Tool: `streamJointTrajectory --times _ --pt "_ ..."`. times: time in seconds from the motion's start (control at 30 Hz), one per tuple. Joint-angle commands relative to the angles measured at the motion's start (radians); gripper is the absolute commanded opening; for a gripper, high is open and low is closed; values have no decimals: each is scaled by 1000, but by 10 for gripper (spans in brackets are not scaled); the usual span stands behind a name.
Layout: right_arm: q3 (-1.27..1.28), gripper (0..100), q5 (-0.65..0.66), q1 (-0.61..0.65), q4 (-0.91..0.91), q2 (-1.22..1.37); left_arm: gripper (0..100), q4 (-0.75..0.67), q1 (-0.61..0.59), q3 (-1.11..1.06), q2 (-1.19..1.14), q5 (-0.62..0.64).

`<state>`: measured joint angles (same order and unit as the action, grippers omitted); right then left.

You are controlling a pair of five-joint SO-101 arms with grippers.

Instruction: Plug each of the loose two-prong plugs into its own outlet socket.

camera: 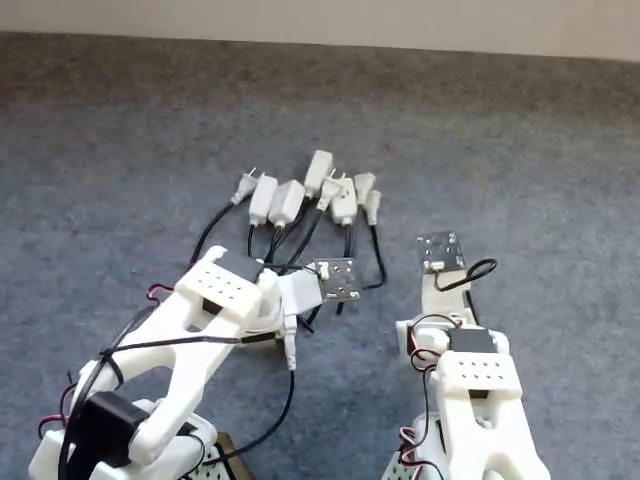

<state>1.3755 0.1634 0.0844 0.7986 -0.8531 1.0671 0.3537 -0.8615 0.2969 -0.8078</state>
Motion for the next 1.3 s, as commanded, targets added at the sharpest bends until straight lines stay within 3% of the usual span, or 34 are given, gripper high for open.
streamJointTrajectory --times 0.0,0.23,0.4,0.67,0.9,1.07,1.13,1.27 --pt "-5 224 -8 -12 -13 -21 3 -3 -61 41 38 -3" --pt "-5 224 -8 -12 -13 -21 4 166 -406 377 39 -3" --pt "-4 224 -8 -12 -13 -21 4 204 -676 659 5 -5" --pt "-4 224 -8 -10 -13 -18 4 288 -961 1205 -437 17" --pt "-4 224 -8 -10 -13 -13 4 457 -1084 1972 -1003 117" --pt "-4 224 -8 -10 -13 -13 4 470 -1113 2443 -1362 186" --pt "-4 224 -8 -10 -13 -13 7 439 -1125 2542 -1468 245" --pt "-4 224 -8 -10 -13 -13 8 293 -1150 2494 -1512 342"
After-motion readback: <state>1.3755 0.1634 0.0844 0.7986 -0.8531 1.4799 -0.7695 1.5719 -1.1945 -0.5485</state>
